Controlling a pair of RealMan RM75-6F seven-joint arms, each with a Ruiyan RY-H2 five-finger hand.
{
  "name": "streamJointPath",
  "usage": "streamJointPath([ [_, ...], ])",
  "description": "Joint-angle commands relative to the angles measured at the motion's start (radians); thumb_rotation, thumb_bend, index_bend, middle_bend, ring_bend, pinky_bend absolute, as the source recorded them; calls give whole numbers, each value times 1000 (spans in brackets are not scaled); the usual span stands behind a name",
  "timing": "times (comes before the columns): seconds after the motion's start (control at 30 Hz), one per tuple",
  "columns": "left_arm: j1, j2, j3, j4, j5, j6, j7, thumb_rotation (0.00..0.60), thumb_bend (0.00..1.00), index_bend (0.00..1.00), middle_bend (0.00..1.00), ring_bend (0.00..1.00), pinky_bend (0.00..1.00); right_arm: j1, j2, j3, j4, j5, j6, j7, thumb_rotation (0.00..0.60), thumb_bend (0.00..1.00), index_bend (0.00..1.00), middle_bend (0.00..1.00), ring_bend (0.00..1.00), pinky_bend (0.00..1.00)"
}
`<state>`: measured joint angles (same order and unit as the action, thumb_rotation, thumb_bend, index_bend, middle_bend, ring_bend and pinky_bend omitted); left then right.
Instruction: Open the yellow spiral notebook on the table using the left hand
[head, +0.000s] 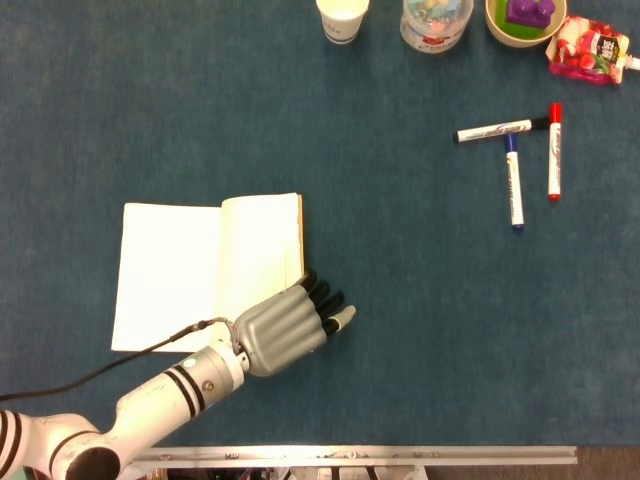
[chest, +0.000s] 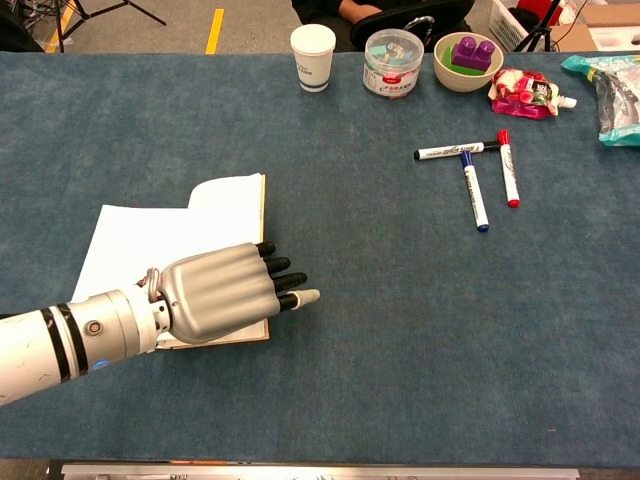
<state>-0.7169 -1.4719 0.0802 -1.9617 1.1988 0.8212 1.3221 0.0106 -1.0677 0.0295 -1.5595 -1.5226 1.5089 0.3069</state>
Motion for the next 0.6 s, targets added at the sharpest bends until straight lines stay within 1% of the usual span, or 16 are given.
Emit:
streamJointPath([
  [0.03, -24, -22, 8, -1, -40, 27, 25, 600, 470, 10, 90, 114, 243, 0, 0, 1, 2, 1, -2, 1, 600, 394, 363, 323, 222, 291],
  [0.13, -36, -26, 18, -8, -48, 42, 25, 600, 441, 0, 27, 56, 210, 2, 0, 2, 3, 1, -3, 2, 600, 394, 363, 323, 222, 291],
  [0.23, -45, -26, 25, -19, -48, 60, 16, 600, 421, 0, 0, 9, 172, 3, -2, 3, 3, 1, -6, 0, 600, 395, 363, 323, 222, 291],
  [0.47, -66, 0, 46, -73, -28, 90, 2, 600, 421, 0, 0, 0, 140, 5, -4, 5, 3, 2, -9, -4, 600, 395, 363, 323, 222, 291],
  [0.6, -79, 16, 56, -104, -20, 85, -38, 600, 421, 0, 0, 0, 119, 6, -5, 5, 2, 0, -11, -5, 600, 394, 363, 323, 222, 291],
])
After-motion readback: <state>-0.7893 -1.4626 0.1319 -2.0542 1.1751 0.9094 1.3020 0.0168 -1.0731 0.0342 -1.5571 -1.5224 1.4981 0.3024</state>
